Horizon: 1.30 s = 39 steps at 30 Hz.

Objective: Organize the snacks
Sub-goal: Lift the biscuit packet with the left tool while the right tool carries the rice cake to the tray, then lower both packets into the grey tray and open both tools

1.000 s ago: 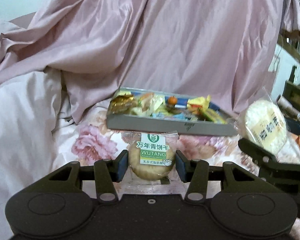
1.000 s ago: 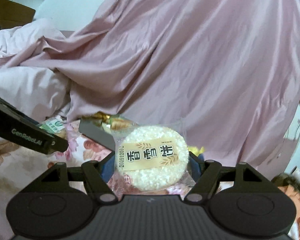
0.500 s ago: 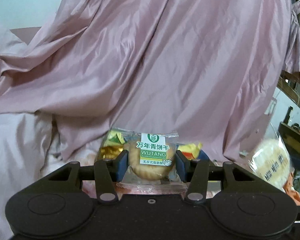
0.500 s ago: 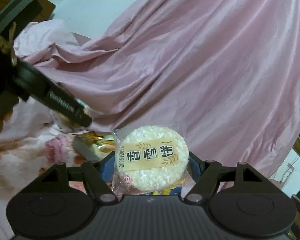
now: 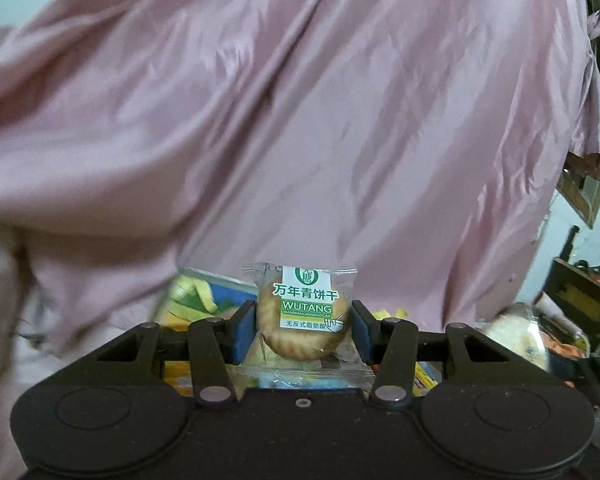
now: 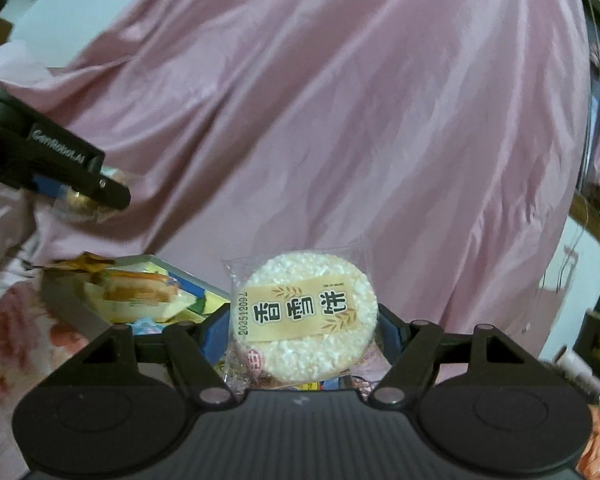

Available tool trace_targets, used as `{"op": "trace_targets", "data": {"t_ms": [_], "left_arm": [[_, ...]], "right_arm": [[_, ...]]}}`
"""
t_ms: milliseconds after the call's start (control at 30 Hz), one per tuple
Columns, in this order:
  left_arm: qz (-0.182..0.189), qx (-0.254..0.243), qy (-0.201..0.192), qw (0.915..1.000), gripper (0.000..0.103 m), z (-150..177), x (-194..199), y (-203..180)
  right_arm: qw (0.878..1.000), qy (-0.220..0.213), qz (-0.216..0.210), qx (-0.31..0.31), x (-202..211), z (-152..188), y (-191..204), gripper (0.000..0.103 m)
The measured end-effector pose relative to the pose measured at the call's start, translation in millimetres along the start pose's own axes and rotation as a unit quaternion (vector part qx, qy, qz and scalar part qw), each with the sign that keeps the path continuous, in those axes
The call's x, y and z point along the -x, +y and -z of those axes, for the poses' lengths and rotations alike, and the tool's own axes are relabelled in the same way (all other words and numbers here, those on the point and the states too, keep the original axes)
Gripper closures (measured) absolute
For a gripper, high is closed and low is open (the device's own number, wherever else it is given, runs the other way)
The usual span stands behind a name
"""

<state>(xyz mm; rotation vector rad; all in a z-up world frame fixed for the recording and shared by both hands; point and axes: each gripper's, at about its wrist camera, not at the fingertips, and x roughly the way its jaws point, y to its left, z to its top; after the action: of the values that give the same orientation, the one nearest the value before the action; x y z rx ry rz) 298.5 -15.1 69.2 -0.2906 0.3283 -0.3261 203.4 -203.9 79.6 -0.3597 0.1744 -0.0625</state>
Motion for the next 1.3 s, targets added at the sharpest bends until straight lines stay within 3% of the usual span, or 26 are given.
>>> {"op": "trace_targets", "data": {"t_ms": [300,567,867,1300], "left_arm": [[0.017,-0.009,0.010,0.9998,0.052,20.9,-36.5,14.1],[0.016,-0.007,0.023,0.9996,0.052,31.0,-51.3,24.8],[0.017,-0.036,0.033,0.9987,0.052,37.1,-58.1,17.1],[0.019,-0.029,0.050,0.9981,0.051,44.0,-62.0,14.0]], "right_arm": [[1.000,0.024,-0.007,0.003,-48.8,17.1,22.0,0.027],[0.998,0.055,-0.006,-0.006,-68.0,27.1,27.5,0.027],[0.998,0.060,-0.022,-0.020,-70.4,29.3,25.4,0.026],[0.997,0.068,-0.033,-0.030,-69.0,29.0,21.4,0.026]]}}
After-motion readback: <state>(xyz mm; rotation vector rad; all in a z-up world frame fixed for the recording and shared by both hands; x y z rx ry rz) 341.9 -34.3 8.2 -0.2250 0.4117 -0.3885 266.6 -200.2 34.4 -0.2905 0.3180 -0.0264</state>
